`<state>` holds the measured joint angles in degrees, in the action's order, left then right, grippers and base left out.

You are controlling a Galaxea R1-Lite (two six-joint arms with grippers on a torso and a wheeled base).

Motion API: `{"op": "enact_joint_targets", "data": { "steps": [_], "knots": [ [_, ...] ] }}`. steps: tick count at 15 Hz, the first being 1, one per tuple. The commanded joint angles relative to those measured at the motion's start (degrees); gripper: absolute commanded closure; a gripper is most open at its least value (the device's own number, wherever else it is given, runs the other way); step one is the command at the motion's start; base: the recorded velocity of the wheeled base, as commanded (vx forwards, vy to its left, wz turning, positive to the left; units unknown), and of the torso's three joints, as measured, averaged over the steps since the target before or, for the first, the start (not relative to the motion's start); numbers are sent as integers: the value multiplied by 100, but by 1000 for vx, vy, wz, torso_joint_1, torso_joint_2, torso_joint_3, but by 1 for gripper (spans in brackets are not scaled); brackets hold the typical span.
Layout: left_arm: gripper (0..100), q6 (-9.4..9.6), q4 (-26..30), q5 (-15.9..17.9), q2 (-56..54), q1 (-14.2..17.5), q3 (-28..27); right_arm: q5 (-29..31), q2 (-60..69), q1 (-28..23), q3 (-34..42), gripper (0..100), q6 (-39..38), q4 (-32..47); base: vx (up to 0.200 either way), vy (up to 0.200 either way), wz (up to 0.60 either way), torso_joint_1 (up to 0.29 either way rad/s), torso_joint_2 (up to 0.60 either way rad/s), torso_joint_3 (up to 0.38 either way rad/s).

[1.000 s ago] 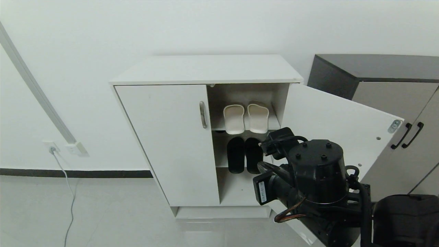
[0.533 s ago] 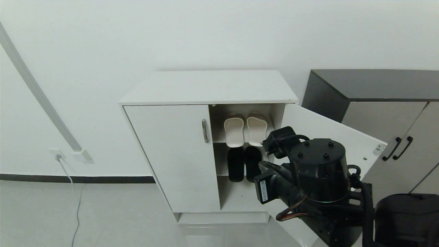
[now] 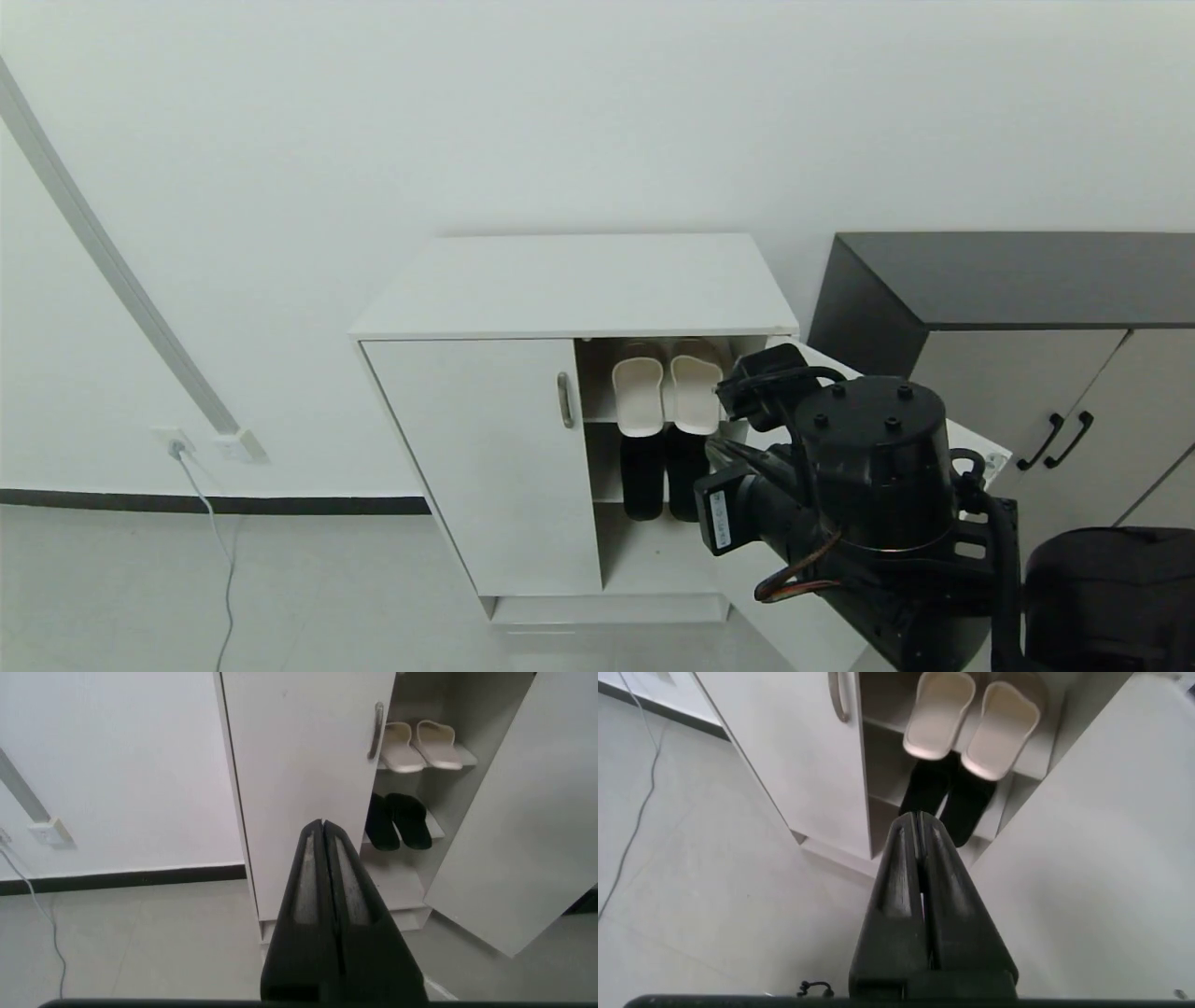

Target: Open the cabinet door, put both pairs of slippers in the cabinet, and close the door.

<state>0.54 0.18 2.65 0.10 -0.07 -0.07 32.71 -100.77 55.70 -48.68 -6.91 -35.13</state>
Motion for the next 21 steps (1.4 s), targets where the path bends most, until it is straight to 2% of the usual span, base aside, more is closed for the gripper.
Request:
{"op": "enact_joint_targets", "data": {
  "steps": [1,10,12,14,21],
  "knots": [
    [100,-1,-1,-1,8,-1,-1,-1,13,2,7,100,-3,-2,0,0,0,261,-588,-330],
    [100,8,-1,-1,8,-1,7,-98,92,-86,34,100,-3,-11,0,0,0,219,-477,-266],
    [100,17,-1,-1,8,-1,7,-142,101,-112,60,100,-3,-11,0,0,600,176,-364,-198],
    [100,8,-1,-1,8,-1,7,-159,84,-147,78,100,-3,-11,0,0,0,146,-339,-166],
    [100,17,-1,-1,8,-1,7,-203,48,-147,122,100,41,-2,0,0,0,7,-11,-7]
  ]
}}
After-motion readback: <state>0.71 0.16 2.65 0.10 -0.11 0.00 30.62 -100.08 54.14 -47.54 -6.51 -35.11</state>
